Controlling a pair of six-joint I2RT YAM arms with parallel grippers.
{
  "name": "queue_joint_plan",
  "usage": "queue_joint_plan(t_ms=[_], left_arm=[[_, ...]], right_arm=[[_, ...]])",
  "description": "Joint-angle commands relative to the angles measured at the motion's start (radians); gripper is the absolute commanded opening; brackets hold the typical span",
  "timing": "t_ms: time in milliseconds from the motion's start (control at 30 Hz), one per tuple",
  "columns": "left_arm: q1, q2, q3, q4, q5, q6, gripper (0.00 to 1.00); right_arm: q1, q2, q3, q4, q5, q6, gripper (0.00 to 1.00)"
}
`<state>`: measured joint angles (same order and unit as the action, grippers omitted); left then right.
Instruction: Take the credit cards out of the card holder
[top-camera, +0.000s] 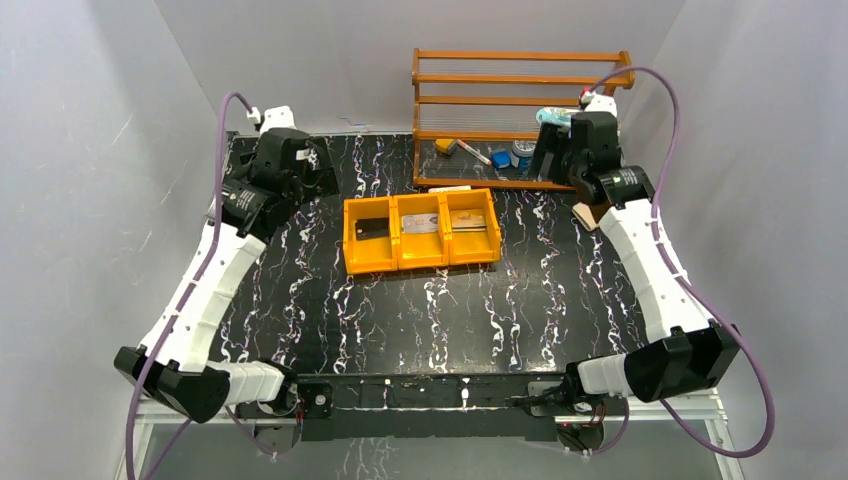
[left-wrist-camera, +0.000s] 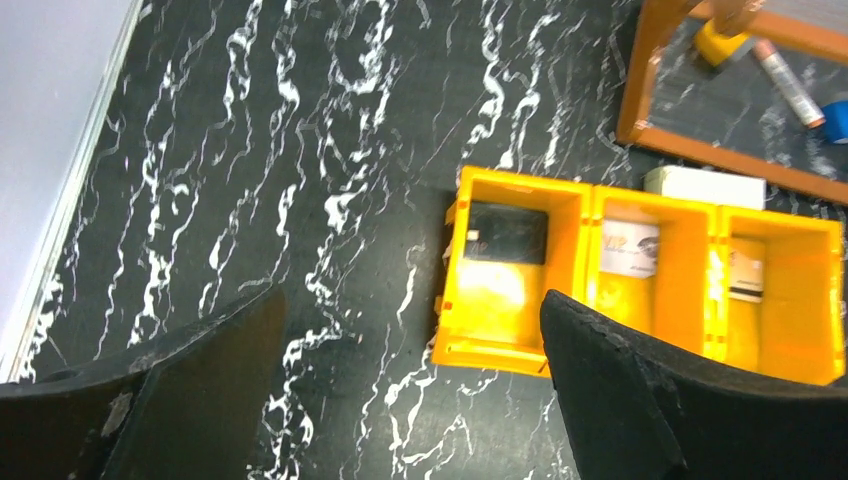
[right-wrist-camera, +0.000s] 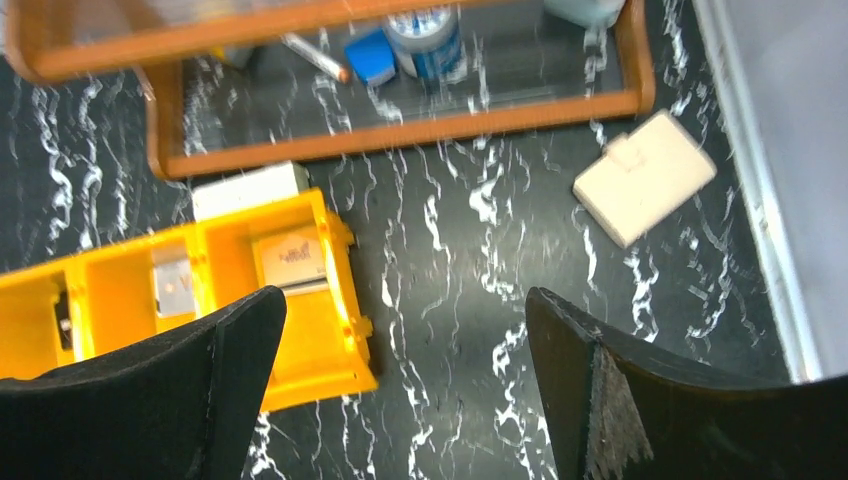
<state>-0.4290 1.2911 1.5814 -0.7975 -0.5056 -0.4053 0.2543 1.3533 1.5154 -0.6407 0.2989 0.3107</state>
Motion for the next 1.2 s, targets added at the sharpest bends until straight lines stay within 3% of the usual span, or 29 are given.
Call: queue_joint_plan(t_ms=[0,233,433,767,1167], left_arm=[[0.072,-0.091,-0.124,0.094,0.076,-0.011,0.98],[0.187,-0.203,-0.351,0.156,0.258,-0.031,0.98],[0.253,-0.270,-0.497,0.185,0.405,-0.067,0.98],[0.300,-0.215,-0.567,0.171,0.607,-0.073,0.98],[0.308,-0.298,-0.774,0.340,0.524,-0.040,0.98]], right_arm=[[-0.033,-0.096,-0.156,0.053,-0.062,0.071,0.98],[-0.082,-0.207,-0.433,0.081,-0.113,0.166,0.98],[-0.112,-0.191,-0.517,0.046,-0.140,0.199,0.98],[-0.165,0.013,-0.357,-0.088,0.207,0.268,0.98],[-0.386,0.231,-0.234,0.052,0.053,0.292,0.99]])
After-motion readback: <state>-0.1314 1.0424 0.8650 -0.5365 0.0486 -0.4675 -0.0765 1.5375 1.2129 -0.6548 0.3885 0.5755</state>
